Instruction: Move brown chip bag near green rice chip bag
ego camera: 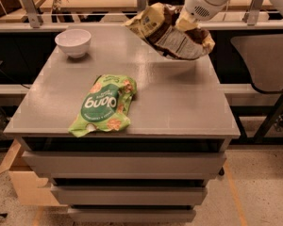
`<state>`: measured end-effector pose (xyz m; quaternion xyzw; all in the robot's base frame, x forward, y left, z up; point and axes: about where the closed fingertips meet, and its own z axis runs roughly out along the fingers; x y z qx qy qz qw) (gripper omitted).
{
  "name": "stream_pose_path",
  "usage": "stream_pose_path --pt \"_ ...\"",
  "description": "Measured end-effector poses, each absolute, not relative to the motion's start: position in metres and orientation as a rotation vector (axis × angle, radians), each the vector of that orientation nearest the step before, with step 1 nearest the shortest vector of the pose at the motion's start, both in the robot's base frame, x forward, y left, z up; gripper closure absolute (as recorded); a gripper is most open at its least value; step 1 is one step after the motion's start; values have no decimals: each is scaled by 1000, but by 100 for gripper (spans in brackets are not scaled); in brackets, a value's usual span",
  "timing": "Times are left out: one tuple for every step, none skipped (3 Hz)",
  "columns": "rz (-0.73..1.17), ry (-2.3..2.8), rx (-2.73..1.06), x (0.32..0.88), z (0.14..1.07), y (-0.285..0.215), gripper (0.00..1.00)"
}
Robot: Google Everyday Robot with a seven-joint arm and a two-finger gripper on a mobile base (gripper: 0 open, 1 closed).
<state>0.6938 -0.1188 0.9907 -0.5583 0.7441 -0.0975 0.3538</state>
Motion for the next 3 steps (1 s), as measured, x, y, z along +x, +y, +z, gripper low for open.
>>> stream_pose_path --pt "-282 2004 -1514 662 1004 -126 100" --pt "-265 2063 -1560 647 994 -131 100" --pt "-280 2063 -1564 642 993 -131 100"
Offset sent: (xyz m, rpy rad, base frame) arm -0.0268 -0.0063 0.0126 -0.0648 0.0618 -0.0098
